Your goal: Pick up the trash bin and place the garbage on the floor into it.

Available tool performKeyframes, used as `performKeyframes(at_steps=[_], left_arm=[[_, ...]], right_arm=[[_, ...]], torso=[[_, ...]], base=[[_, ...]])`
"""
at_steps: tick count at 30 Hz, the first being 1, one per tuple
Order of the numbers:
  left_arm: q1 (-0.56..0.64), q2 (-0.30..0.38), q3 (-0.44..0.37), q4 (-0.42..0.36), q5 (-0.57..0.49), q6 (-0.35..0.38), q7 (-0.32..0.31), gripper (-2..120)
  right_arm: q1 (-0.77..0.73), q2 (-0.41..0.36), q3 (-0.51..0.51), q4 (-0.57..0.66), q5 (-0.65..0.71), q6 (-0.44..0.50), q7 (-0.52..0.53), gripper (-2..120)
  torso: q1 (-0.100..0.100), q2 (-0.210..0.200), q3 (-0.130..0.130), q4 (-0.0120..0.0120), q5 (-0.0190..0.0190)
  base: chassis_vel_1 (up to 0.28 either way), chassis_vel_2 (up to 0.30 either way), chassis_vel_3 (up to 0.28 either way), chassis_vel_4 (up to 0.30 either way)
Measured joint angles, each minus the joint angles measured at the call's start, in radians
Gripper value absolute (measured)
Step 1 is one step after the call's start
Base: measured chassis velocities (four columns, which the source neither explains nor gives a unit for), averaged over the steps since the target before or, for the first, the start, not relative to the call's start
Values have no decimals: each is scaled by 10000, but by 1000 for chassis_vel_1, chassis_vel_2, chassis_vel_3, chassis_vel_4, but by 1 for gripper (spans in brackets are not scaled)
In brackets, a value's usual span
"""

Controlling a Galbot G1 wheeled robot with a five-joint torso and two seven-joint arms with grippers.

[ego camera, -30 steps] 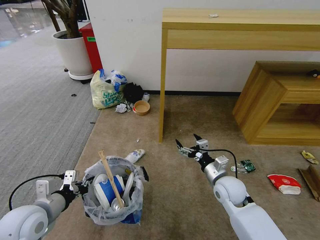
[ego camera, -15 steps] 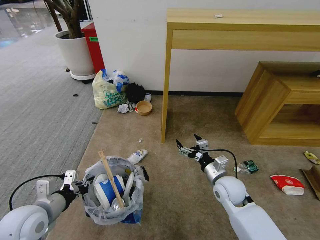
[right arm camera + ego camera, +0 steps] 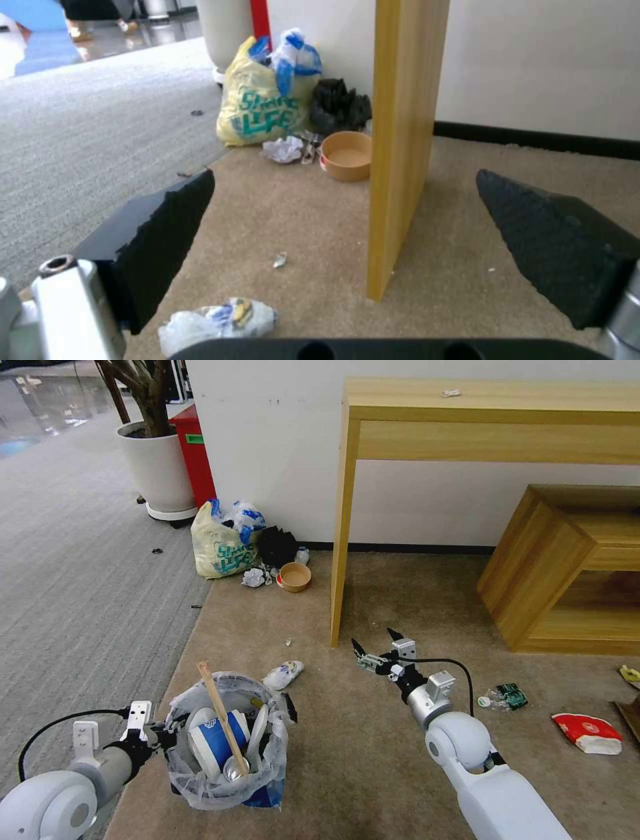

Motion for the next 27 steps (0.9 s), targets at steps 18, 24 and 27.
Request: performKeyframes(at_steps=[18,24,27], left_arm=[[7,5,-13,-37,-7,-1,10,0],[5,30,-14,-19,-7,0,12,0],[1,30,-14,0,-7,0,13,0]], right_arm=[[42,86,-123,-48,-46,0,34,100],[57,122,-139,-88,-55,0,38,100],[54,126,-139,-91,-61,0,39,100]], torso=[[-2,0,0,0,0],[-2,0,0,-1,0],[-2,0,0,0,-3]], base=[[1,85,-4,-88],[4,104,-20,-100],[9,97,-4,-96]])
